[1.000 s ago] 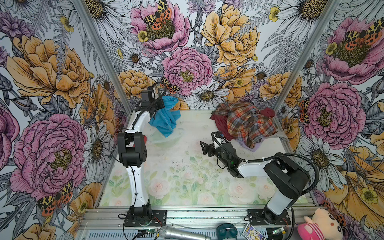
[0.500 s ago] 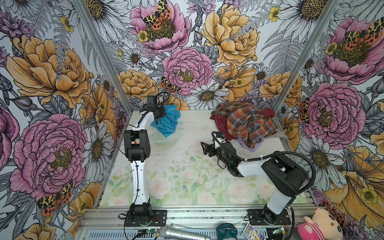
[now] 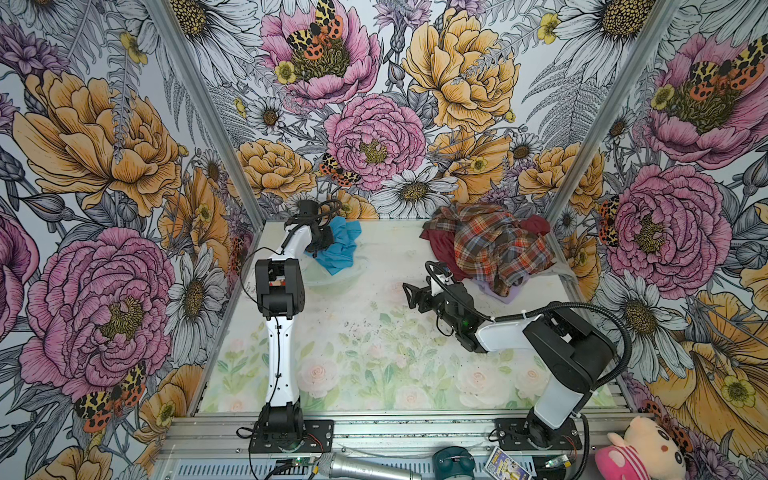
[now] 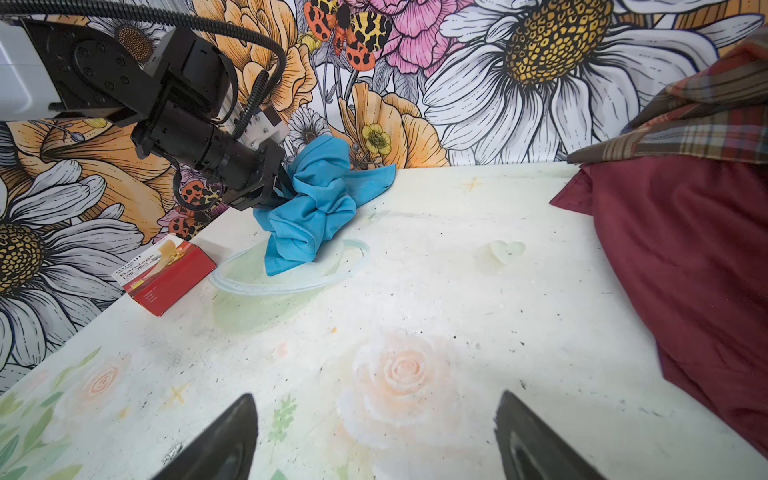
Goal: Pick out a specific cloth from the pile
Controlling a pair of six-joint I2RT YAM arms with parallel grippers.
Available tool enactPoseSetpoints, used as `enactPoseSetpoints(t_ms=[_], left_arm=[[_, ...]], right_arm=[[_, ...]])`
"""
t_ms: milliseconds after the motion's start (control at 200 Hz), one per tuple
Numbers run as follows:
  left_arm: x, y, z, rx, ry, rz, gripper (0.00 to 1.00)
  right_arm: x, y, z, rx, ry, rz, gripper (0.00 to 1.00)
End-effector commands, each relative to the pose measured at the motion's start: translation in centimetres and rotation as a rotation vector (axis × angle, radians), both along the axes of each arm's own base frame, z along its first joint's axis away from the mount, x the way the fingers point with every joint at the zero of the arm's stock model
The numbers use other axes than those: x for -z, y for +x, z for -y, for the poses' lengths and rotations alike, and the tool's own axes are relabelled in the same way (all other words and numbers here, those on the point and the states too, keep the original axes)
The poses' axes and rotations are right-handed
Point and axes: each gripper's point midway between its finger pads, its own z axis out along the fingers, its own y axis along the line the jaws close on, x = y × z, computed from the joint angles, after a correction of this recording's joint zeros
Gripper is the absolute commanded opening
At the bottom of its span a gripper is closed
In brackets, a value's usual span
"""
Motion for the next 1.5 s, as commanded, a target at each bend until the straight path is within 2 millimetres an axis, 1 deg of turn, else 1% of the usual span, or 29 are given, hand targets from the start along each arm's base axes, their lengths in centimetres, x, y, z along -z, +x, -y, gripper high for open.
enactPoseSetpoints(t_ms=[0, 105, 165, 185, 255, 325, 385, 490, 650, 670, 710, 815, 920, 1011, 1151, 1246, 1336, 1361, 1366, 1386, 1446, 1496], left_arm=[[2.1, -1.8, -0.6, 0.003, 0.024, -0.097, 0.02], [2.7, -2.4, -1.4, -0.007, 0.04, -0.122, 0.05], [2.8, -2.6, -1.6, -0.007, 0.033, -0.128, 0.1], [2.9, -2.6, -1.6, -0.004, 0.031, -0.13, 0.14], [3.0, -2.8, -1.8, -0.001, 0.034, -0.134, 0.31], [2.6, -2.7, -1.7, 0.004, 0.04, -0.126, 0.45], [1.8, -2.5, -1.6, 0.008, 0.042, -0.11, 0.55], [0.0, -2.0, -1.3, 0.008, 0.045, -0.073, 0.63], [-3.4, -1.5, -0.6, 0.02, 0.047, -0.008, 0.77], [-3.9, -1.5, -0.5, 0.023, 0.049, 0.001, 0.83], [-4.7, -1.5, -0.1, 0.033, 0.052, 0.015, 0.88], [-7.4, -1.7, 0.8, 0.053, 0.064, 0.06, 0.9], [-10.2, -2.2, 1.6, 0.079, 0.079, 0.105, 0.99], [-12.4, -2.8, 2.1, 0.092, 0.113, 0.143, 0.99], [-15.5, -4.3, 2.5, 0.089, 0.112, 0.204, 0.99], [-17.8, -5.7, 2.6, 0.079, 0.089, 0.276, 0.99], [-19.9, -7.4, 2.5, 0.066, 0.079, 0.358, 0.99], [-20.1, -7.8, 2.4, 0.06, 0.078, 0.373, 0.99], [-20.8, -8.1, 2.3, 0.059, 0.078, 0.389, 0.99], [-21.8, -8.8, 2.3, 0.055, 0.074, 0.416, 0.99], [-23.0, -10.2, 2.0, 0.047, 0.066, 0.466, 0.99], [-23.4, -11.4, 1.7, 0.035, 0.058, 0.494, 0.99]], right_arm=[[0.0, 0.4, -0.2, -0.005, 0.018, -0.001, 0.9], [0.0, 0.4, -0.2, -0.008, 0.014, -0.002, 0.9], [0.0, 0.4, -0.3, -0.011, 0.012, -0.003, 0.91], [0.0, 0.3, -0.3, -0.012, 0.012, -0.003, 0.91], [0.0, 0.3, -0.3, -0.018, 0.011, -0.006, 0.92], [0.0, 0.4, -0.4, -0.019, 0.007, -0.011, 0.93], [0.2, 0.4, -0.5, -0.024, 0.002, -0.02, 0.94], [0.5, 0.4, -0.6, -0.029, -0.008, -0.035, 0.95], [0.6, 0.3, -0.9, -0.042, -0.016, -0.053, 0.96], [0.6, 0.3, -1.0, -0.046, -0.018, -0.057, 0.96], [0.7, 0.3, -1.1, -0.052, -0.021, -0.064, 0.97], [0.9, 0.2, -1.3, -0.062, -0.022, -0.079, 0.97], [1.4, 0.3, -1.3, -0.058, -0.042, -0.108, 0.98], [1.9, 0.4, -1.3, -0.057, -0.059, -0.131, 0.99], [2.1, 0.4, -1.3, -0.059, -0.058, -0.144, 0.99], [2.2, 0.4, -1.2, -0.058, -0.056, -0.144, 0.99], [2.5, 0.4, -1.2, -0.06, -0.052, -0.15, 0.99], [2.6, 0.4, -1.2, -0.061, -0.052, -0.152, 0.99], [2.6, 0.4, -1.2, -0.062, -0.051, -0.153, 0.99], [2.7, 0.4, -1.3, -0.064, -0.05, -0.155, 0.99], [2.7, 0.5, -1.2, -0.061, -0.046, -0.158, 0.99], [2.8, 0.4, -1.2, -0.06, -0.042, -0.16, 0.99]])
